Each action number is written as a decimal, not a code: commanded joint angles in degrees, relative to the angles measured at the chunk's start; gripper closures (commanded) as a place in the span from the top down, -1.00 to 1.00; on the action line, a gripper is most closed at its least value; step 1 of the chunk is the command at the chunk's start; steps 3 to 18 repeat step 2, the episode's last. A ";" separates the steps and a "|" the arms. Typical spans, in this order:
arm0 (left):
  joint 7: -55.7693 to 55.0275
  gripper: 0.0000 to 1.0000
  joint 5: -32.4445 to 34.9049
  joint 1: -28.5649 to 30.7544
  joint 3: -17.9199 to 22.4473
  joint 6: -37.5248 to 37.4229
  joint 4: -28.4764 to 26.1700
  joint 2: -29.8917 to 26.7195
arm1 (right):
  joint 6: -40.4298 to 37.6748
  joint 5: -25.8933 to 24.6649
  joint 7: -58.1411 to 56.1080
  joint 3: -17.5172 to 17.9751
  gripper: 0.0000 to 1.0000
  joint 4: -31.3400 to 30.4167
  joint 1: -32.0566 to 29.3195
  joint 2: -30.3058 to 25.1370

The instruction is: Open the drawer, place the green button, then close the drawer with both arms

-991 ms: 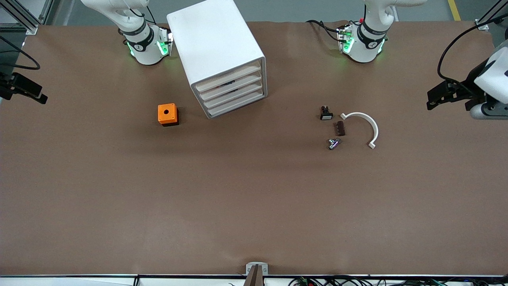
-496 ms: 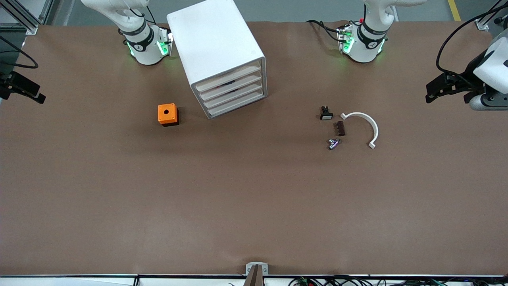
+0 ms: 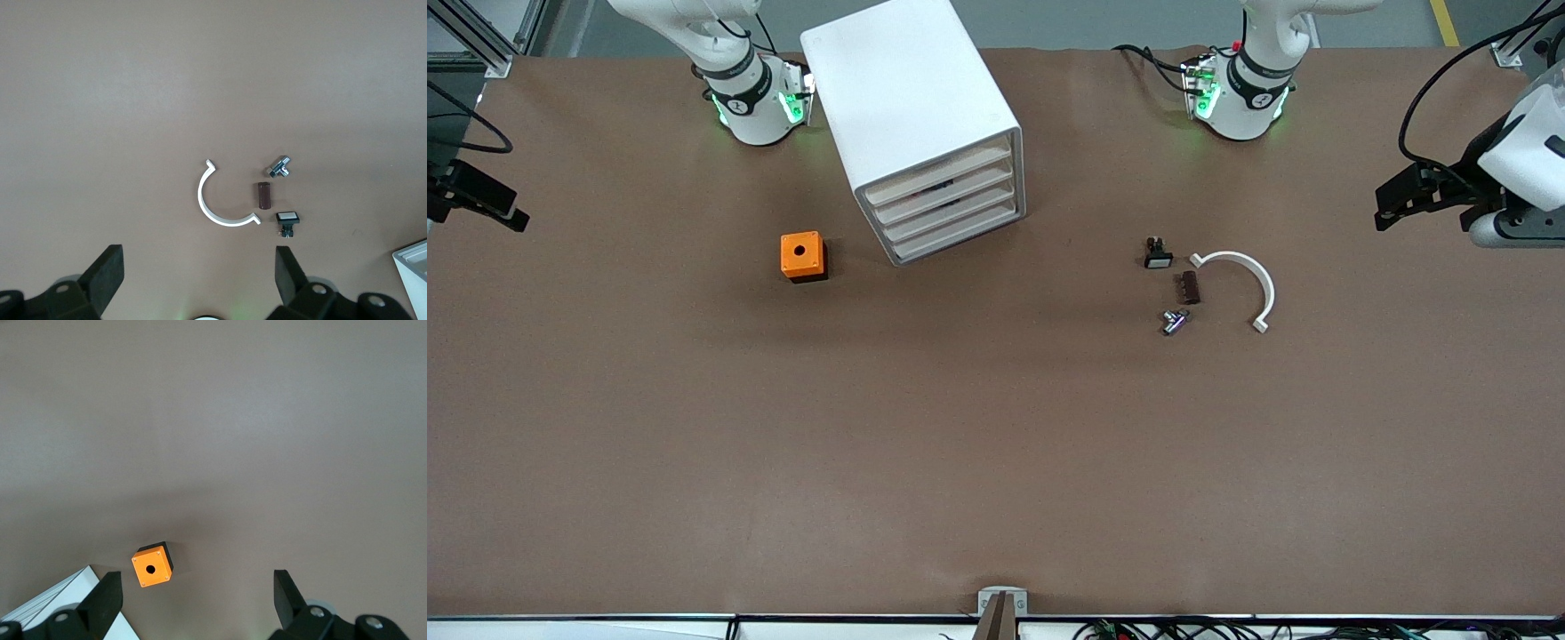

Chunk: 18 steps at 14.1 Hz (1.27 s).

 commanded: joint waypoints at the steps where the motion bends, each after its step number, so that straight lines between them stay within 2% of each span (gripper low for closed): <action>1: -0.49 1.00 0.16 0.81 -0.61 0.09 0.96 -0.17 | -0.47 -1.14 0.15 0.73 1.00 0.57 -0.73 -0.30; 18: -0.31 1.00 0.16 0.81 -0.61 0.09 0.88 -0.17 | -0.47 -1.14 0.15 0.73 1.00 0.57 -0.73 -0.30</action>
